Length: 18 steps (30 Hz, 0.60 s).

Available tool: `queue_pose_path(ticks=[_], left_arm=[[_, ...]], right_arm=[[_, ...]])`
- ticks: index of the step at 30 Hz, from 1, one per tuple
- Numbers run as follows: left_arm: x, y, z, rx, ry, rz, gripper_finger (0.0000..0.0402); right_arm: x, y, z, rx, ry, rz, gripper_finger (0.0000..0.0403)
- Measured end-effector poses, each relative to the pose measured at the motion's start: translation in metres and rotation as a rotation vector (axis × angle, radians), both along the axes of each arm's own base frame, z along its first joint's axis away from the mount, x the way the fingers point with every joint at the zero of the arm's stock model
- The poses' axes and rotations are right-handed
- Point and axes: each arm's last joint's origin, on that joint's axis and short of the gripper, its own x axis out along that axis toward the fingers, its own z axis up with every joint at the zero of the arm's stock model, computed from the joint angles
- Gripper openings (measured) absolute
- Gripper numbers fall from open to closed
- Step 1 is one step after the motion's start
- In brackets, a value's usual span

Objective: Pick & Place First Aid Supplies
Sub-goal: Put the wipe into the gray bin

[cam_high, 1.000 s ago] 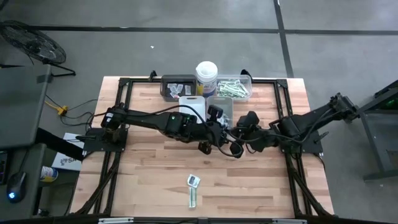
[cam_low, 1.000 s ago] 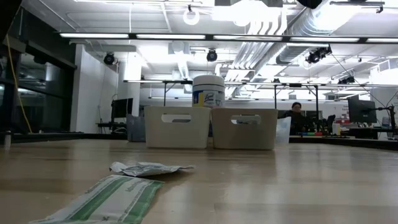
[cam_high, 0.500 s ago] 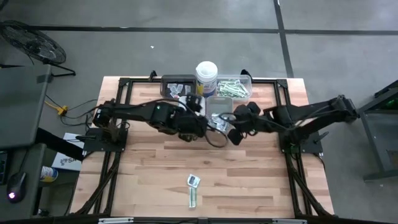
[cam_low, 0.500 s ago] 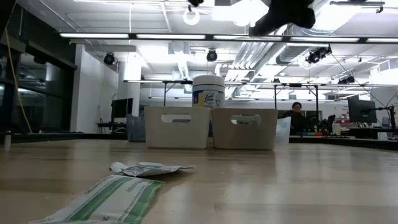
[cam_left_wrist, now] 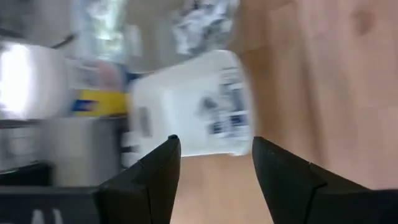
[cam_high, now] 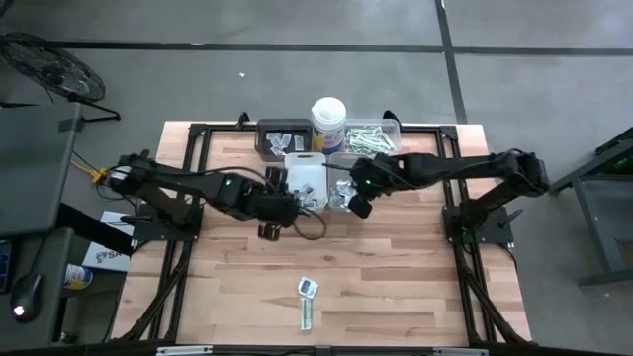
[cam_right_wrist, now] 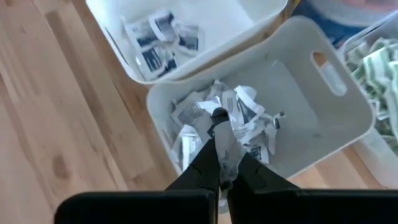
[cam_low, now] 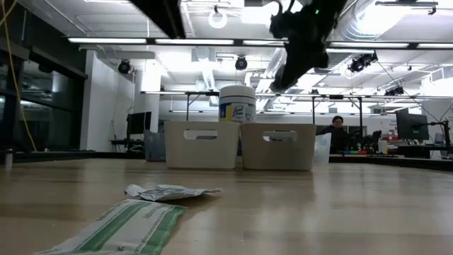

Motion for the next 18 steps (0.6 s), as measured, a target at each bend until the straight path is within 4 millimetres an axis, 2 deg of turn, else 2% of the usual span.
queue_pose_path(ticks=[4, 8, 13, 15, 18], left_arm=[[-0.019, -0.005, -0.033, -0.191, -0.088, 0.025, 0.0195], [-0.029, -0.01, -0.061, -0.43, -0.181, 0.081, 0.0195], [-0.027, -0.018, -0.094, -0.653, -0.235, 0.123, 0.0195], [-0.021, -0.021, -0.101, -0.718, -0.294, 0.122, 0.0195], [-0.023, -0.022, -0.112, -0.773, -0.276, 0.119, 0.0195]], right_arm=[[0.006, -0.014, -0.013, 0.047, 0.048, 0.025, 0.0], [0.011, -0.028, -0.024, 0.112, 0.075, 0.051, 0.0], [0.017, -0.04, -0.038, 0.17, 0.104, 0.063, 0.0], [0.019, -0.042, -0.042, 0.175, 0.112, 0.058, 0.0004], [0.02, -0.042, -0.043, 0.177, 0.109, 0.064, 0.0027]])
